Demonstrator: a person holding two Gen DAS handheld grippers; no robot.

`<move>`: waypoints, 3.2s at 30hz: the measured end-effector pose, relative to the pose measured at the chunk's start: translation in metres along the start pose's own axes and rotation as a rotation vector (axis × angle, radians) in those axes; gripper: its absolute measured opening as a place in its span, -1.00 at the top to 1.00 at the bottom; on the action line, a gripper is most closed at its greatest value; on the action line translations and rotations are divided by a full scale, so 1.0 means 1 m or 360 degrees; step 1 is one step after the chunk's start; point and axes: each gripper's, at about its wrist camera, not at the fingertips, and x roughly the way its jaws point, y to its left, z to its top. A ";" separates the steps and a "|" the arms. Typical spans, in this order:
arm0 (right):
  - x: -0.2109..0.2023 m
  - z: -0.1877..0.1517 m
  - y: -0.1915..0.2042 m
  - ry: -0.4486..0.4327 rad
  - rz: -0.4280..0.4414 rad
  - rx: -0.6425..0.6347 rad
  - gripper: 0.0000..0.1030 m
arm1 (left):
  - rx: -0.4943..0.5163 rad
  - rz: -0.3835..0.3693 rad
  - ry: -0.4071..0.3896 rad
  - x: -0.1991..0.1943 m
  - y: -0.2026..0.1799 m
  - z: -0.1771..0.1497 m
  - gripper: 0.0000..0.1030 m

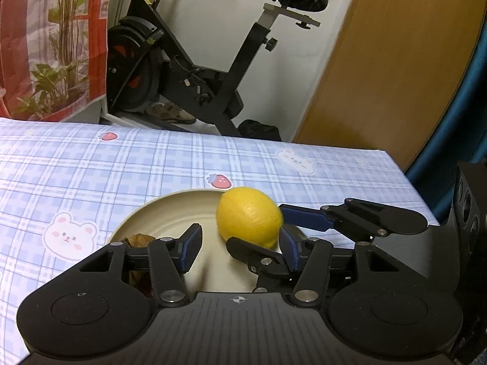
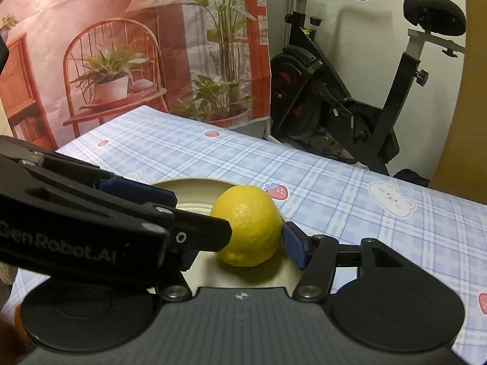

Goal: Organize fruits
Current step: 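Open the left gripper to set the lemon on the plate, then reach the left gripper to the red apple and close around it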

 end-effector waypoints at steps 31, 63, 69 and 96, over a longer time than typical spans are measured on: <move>-0.131 -0.074 0.057 -0.0215 0.0006 0.0126 -0.27 | 0.0019 -0.0041 -0.0121 -0.121 -0.003 -0.061 -0.28; -0.128 -0.088 0.174 -0.0025 0.0256 -0.0294 -0.27 | -0.0297 -0.0032 -0.0117 -0.174 0.052 -0.131 -0.27; -0.117 -0.091 0.196 0.0065 0.0195 -0.0460 -0.31 | -0.0378 -0.0115 -0.0133 -0.174 0.063 -0.137 -0.27; -0.079 -0.083 0.193 0.0163 0.0199 -0.0305 -0.35 | -0.0484 -0.0285 -0.0028 -0.148 0.075 -0.157 -0.28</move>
